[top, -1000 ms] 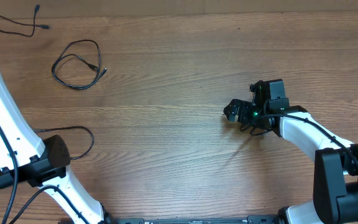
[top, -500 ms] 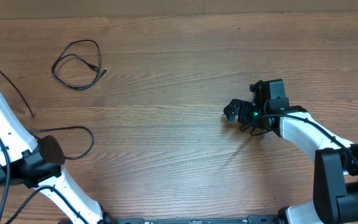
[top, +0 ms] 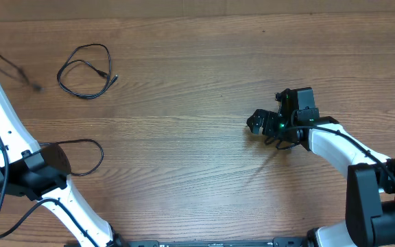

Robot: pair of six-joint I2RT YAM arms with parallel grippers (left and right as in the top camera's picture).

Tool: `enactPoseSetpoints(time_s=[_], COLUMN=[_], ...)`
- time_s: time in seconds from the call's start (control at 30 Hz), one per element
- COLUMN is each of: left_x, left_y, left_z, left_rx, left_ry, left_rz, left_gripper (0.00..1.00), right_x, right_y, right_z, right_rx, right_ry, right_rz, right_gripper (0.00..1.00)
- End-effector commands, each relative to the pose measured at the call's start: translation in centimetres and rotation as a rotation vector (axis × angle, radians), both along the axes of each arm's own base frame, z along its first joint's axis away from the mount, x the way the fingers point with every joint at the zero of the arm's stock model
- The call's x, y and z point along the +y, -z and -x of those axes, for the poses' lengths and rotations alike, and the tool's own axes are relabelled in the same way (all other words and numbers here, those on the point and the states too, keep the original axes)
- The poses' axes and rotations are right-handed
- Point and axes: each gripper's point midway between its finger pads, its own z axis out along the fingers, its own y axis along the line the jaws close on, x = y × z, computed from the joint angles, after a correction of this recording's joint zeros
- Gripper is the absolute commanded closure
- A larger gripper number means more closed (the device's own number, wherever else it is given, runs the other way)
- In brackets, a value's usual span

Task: Untangle cables

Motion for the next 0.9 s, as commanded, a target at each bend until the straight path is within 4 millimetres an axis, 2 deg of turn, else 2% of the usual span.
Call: enactPoseSetpoints(time_s=[0.0,0.1,0.17,0.37,0.43,0.67,0.73,0.8,0.87], left_x=[0.6,1.1,1.7,3.8,4.5,5.6,5.6,5.5,5.4], left_y=[1.0,2.3,3.9,10.3,11.9,15.0,15.5,15.7,15.8], left_z=[-0.9,-1.2,-1.5,-2.0,-2.0,-1.6,-1.5,-1.3,-1.2], left_rx=[-0.007,0.023,0.057,0.161,0.188,0.250,0.263,0.272,0.278], left_ry=[-0.005,-0.016,-0.028,-0.083,-0.093,-0.112,-0.114,-0.114,-0.111], left_rz=[0.015,0.013,0.017,0.092,0.106,0.137,0.144,0.149,0.154], left_gripper=[0.96,0.96,0.96,0.96,0.96,0.95,0.79,0.54,0.18], right_x=[-1.3,-1.3,-1.3,-1.3,-1.3,-1.3,-1.3,-1.3,-1.3], right_y=[2.9,2.8,2.9,2.9,2.9,2.8,2.9,2.8,2.8], right_z=[1.6,1.6,1.6,1.7,1.7,1.5,1.6,1.6,1.6], right_rx=[0.090,0.090,0.090,0.096,0.097,0.089,0.090,0.090,0.089], right_ry=[0.032,0.032,0.032,0.031,0.031,0.032,0.032,0.032,0.032], right_rz=[0.048,0.047,0.048,0.048,0.049,0.047,0.047,0.047,0.047], right_gripper=[0.00,0.00,0.00,0.00,0.00,0.00,0.00,0.00,0.00])
